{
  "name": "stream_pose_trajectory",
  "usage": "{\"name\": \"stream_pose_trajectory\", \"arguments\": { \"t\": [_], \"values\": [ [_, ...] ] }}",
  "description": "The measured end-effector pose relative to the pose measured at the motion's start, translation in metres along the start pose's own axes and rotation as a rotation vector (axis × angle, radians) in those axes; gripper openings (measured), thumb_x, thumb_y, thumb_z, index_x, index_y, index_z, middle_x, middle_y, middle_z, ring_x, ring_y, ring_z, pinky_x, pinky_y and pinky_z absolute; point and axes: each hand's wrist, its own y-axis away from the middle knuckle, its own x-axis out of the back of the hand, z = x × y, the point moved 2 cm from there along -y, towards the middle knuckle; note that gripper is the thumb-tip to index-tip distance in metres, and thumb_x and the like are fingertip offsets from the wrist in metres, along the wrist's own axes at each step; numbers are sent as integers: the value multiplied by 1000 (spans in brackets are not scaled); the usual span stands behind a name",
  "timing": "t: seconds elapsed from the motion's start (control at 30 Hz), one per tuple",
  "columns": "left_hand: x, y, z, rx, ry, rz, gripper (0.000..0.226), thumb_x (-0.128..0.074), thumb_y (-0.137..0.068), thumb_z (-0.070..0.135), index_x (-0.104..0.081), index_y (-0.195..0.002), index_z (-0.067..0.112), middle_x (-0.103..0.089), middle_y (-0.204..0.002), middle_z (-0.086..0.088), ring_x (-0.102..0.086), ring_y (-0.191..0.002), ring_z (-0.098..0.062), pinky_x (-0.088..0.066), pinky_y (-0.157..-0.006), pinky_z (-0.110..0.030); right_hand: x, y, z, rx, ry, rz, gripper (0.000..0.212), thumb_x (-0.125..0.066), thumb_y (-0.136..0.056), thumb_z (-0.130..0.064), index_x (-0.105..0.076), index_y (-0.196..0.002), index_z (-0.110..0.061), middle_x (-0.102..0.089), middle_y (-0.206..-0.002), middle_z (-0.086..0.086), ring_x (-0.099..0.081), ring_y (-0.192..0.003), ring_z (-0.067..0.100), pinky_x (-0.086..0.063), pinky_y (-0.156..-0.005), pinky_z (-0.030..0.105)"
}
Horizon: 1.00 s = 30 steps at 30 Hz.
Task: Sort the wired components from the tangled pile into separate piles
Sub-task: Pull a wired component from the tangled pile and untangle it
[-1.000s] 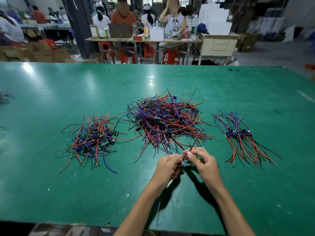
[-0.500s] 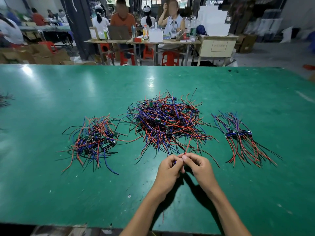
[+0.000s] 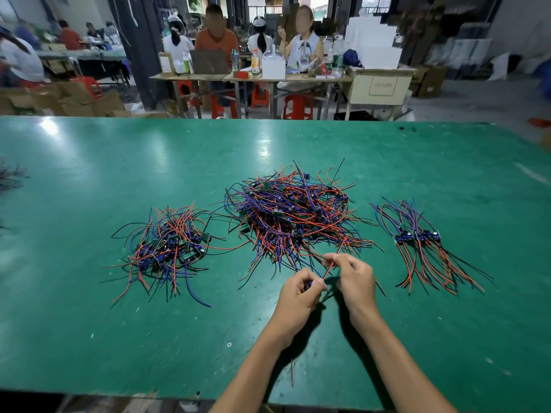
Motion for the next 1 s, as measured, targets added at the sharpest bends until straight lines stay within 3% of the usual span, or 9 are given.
{"name": "stream_pose_trajectory", "arguments": {
  "t": [0.07, 0.13, 0.37, 0.5, 0.6, 0.67, 0.77, 0.87, 1.0],
  "values": [
    [0, 1, 1, -16, -20, -16, 15, -55, -100, 10, -58, -85, 9, -43, -53, 10, -32, -47, -5, -26, -46, -16, 3, -7, -3, -29, -44, 54, 29, -58, -90, -20, -80, -76, -32, -79, -88, -3, -50, -49, 1, -41, -49, 20],
    [-1, 2, 1, -26, -36, -27, 14, -55, -99, 9, -58, -86, 7, -43, -52, 12, -34, -48, -4, -28, -47, -15, 7, -12, -6, -83, -78, 114, 28, -57, -91, -18, -80, -76, -26, -79, -87, -3, -41, -48, 8, -32, -40, 17],
    [-1, 5, 3, 28, 14, -5, 16, -56, -99, 10, -61, -84, 11, -42, -53, 8, -29, -46, -7, -23, -45, -20, 5, -16, -8, -125, -164, 195, 28, -54, -95, -23, -78, -82, -23, -78, -86, 0, -40, -47, 11, -28, -37, 18],
    [6, 3, 14, 169, 301, 70, 13, -59, -96, 15, -71, -92, 13, -58, -69, 5, -35, -49, -5, -22, -41, -16, 8, -5, 3, 59, 2, 53, 25, -53, -103, -39, -75, -97, -29, -77, -87, -2, -55, -51, 11, -43, -48, 26],
    [12, -2, 24, 212, 455, 133, 19, -58, -99, 26, -75, -100, 17, -60, -77, 8, -47, -63, -6, -35, -54, -21, 3, 6, 10, 317, 269, -137, 7, -72, -92, -31, -69, -96, -36, -74, -87, -10, -69, -72, 11, -55, -68, 34],
    [15, -4, 28, 215, 511, 164, 21, -57, -100, 29, -76, -104, 20, -60, -78, 6, -51, -69, -10, -41, -68, -28, -4, 14, 10, 460, 401, -240, 13, -77, -86, -31, -68, -93, -37, -72, -87, -15, -64, -65, 8, -52, -63, 27],
    [18, -8, 31, 234, 593, 190, 22, -59, -99, 31, -76, -109, 21, -60, -86, 3, -50, -74, -15, -45, -70, -30, -7, 20, 8, 526, 469, -275, 18, -80, -82, -43, -66, -93, -39, -71, -85, -18, -59, -57, 10, -51, -58, 27],
    [16, -7, 29, 232, 568, 167, 29, -65, -91, 40, -76, -111, 23, -64, -102, 2, -49, -65, -10, -40, -70, -28, -4, 23, 5, 486, 326, -244, 26, -85, -76, -50, -69, -93, -40, -73, -82, -16, -55, -54, 8, -46, -55, 20],
    [13, -3, 20, 256, 489, 177, 46, -77, -73, 48, -76, -112, 22, -64, -82, 12, -47, -64, -7, -35, -60, -25, 3, 18, 3, 322, -4, -224, 10, -81, -83, -35, -77, -89, -28, -77, -85, -4, -70, -73, 14, -55, -67, 24]
  ]
}}
